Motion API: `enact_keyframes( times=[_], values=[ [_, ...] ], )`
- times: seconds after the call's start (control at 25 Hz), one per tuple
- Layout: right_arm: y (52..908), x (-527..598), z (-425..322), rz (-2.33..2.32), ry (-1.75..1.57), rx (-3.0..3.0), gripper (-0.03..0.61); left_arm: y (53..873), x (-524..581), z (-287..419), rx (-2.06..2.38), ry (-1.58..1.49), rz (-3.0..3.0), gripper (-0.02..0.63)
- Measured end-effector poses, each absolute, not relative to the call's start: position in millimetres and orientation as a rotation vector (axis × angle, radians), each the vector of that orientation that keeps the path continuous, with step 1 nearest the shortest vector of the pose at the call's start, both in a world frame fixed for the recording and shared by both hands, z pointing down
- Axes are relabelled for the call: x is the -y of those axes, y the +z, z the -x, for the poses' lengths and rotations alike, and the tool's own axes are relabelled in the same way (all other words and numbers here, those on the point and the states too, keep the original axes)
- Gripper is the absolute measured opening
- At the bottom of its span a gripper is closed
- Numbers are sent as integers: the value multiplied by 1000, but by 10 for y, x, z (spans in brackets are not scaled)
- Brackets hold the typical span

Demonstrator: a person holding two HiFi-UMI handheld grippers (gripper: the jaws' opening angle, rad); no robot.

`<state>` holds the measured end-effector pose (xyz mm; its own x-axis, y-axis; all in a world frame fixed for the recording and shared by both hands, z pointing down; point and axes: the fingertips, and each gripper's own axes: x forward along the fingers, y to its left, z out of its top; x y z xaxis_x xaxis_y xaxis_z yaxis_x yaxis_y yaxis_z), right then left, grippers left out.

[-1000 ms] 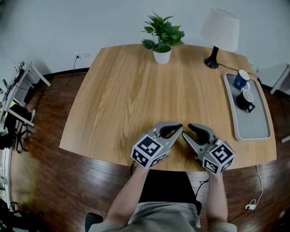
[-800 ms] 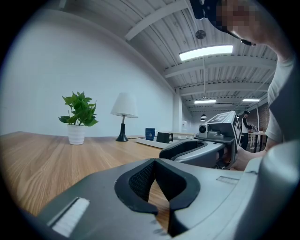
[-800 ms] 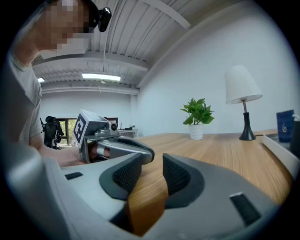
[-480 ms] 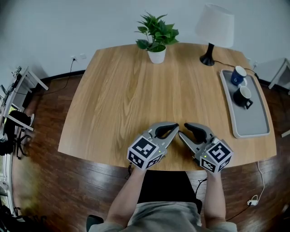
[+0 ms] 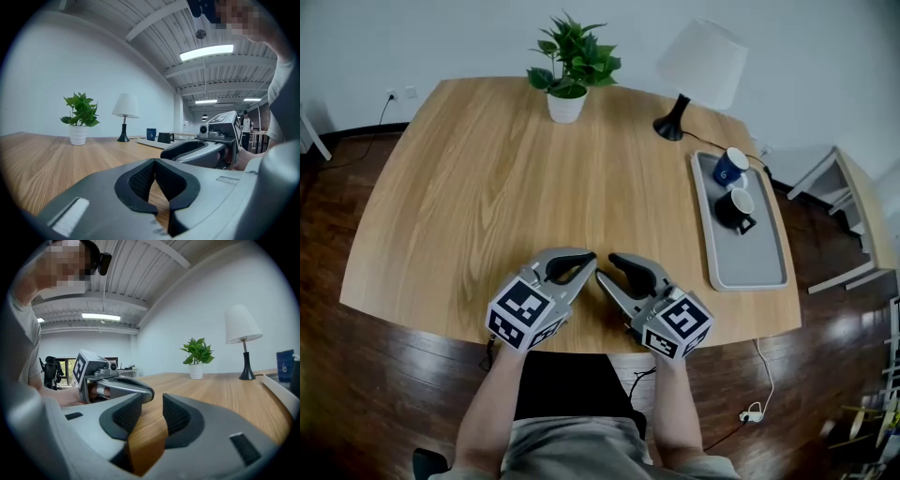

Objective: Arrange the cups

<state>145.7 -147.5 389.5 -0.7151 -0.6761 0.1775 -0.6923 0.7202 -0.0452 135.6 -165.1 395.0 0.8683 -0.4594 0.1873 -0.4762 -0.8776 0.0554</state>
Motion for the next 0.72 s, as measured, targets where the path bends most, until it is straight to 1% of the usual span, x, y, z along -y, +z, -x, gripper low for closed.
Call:
enact_keyframes(
  times=[0.72],
  values=[
    [3908,1487,-1504,-1106,171,2753,129,3927,1662,-1412,739,237,-2938,8]
  ],
)
